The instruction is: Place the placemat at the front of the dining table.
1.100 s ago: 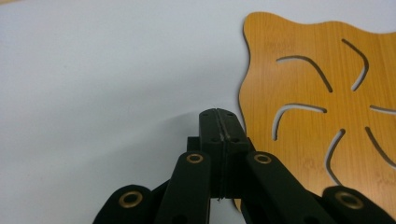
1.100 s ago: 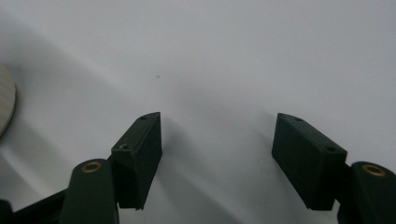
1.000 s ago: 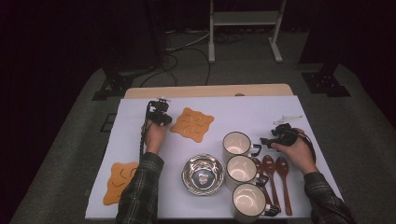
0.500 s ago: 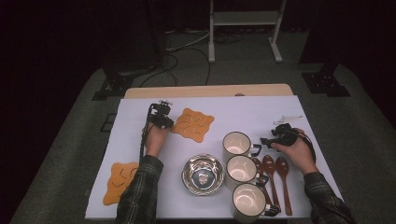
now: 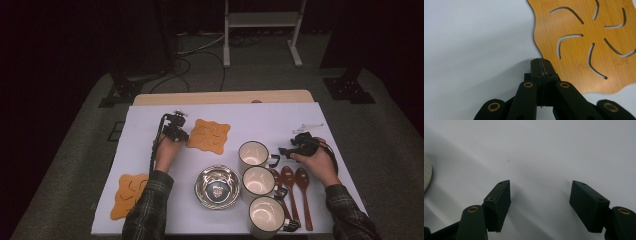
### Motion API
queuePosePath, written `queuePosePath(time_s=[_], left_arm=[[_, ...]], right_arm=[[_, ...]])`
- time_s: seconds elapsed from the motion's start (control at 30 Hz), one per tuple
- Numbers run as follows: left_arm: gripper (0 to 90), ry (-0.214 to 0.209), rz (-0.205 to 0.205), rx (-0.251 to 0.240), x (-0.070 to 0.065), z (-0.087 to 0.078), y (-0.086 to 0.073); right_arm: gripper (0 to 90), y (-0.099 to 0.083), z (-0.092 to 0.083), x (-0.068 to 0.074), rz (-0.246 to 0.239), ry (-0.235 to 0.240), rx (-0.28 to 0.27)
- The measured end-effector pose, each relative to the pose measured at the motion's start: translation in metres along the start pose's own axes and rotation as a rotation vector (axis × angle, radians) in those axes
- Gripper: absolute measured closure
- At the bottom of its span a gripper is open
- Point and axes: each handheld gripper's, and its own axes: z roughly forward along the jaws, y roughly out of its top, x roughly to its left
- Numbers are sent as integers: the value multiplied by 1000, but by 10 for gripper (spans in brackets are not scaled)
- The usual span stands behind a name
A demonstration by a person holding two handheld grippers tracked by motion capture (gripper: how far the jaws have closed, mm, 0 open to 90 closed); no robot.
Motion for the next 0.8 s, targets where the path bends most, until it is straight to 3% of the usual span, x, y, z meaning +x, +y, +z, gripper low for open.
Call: queuePosePath(time_s=[0.5,0.8], left_arm=[[900,-89,26,19,-20,3,2],[900,-113,37,18,-28,5,3]], right_arm=[[312,0,0,0,0,0,1],[312,0,0,0,0,0,2]])
